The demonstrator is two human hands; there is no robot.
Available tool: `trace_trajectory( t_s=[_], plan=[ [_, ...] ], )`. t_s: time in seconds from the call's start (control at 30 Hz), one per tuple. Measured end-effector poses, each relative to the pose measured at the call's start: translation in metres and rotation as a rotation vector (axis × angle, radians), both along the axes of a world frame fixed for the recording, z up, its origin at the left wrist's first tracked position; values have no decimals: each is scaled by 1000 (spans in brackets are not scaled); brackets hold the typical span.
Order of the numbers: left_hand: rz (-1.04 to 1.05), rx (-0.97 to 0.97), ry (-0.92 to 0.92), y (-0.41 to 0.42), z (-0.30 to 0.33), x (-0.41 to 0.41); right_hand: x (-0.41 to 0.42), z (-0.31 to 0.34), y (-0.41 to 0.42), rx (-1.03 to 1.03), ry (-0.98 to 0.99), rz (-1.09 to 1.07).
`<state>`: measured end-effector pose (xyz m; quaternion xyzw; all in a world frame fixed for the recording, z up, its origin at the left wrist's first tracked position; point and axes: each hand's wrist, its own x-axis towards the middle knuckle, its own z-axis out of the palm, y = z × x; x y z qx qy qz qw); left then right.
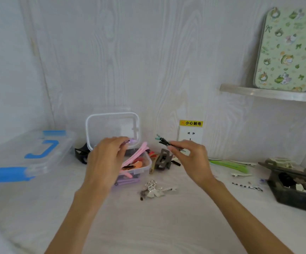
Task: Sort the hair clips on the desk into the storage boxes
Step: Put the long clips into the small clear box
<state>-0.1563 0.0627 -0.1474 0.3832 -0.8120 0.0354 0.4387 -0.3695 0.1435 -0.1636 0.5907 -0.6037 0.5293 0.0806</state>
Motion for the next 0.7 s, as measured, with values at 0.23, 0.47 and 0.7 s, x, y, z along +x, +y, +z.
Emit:
trace_trajectory(
  t_s=[0.23, 0.47, 0.7],
  plan=[
    [91, 322, -183, -38, -16, 39, 73, 3, -64, 439, 351, 177],
    [7, 312, -123, -33, -19, 12, 22, 2, -26, 270, 265, 74],
    [-235, 433, -328, -23, -21, -30, -72, -39, 18, 736, 330, -330]
  ],
)
